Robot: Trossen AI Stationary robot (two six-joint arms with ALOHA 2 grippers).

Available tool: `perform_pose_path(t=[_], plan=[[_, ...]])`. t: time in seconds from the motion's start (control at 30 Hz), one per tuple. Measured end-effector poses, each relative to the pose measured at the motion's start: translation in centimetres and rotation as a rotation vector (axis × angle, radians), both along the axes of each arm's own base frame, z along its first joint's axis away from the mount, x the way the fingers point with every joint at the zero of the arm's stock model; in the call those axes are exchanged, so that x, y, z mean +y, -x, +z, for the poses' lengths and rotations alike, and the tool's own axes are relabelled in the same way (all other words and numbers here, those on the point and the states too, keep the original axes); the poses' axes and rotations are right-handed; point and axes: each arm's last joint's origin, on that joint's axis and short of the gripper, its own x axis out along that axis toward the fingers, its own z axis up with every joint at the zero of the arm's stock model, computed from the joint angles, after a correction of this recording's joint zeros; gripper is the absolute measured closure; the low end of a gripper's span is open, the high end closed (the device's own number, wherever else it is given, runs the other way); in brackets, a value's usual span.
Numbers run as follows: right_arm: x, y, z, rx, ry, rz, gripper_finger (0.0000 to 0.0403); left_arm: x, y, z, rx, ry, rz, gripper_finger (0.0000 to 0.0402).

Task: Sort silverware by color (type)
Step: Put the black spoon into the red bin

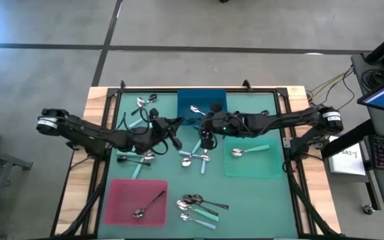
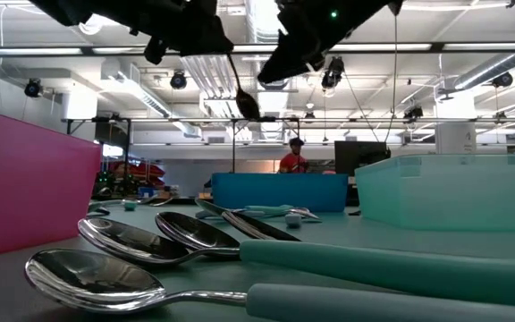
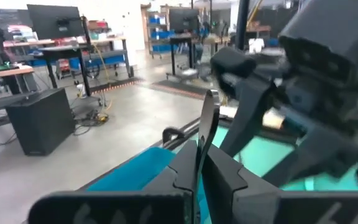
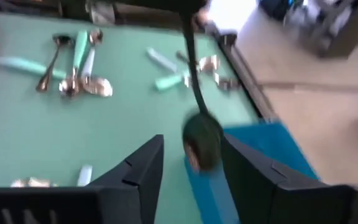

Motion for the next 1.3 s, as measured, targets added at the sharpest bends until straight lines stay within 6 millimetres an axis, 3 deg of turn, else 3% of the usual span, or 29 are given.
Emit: perform_pose_path(t=[0.17,0.37,0.53,0.7,0.97,1.3], plan=[[0.1,1.8,0.6,0.110,-0.065,-0.045,0.0235,-0.6,1.5,1.2,0.004,0.148,-0.228,0.0401],[0.1,3.2,0.1,0.214,-0.116,-0.088,0.0245,-2.7,3.5,1.9,0.051,0.386,-0.568,0.0401],[0.1,3.6,-1.0,0.259,-0.150,-0.121,0.0258,-5.0,5.6,2.0,0.127,0.536,-0.675,0.0402],[0.1,3.7,-2.1,0.285,-0.176,-0.147,0.0266,-7.1,8.3,2.9,0.314,0.714,-0.669,0.0402],[0.1,4.1,-3.5,0.295,-0.224,-0.194,0.0275,-9.2,11.9,3.2,0.724,0.937,-0.351,0.0402],[0.1,4.3,-3.9,0.297,-0.249,-0.217,0.0275,-11.4,11.4,0.9,0.977,1.013,-0.289,0.0400]])
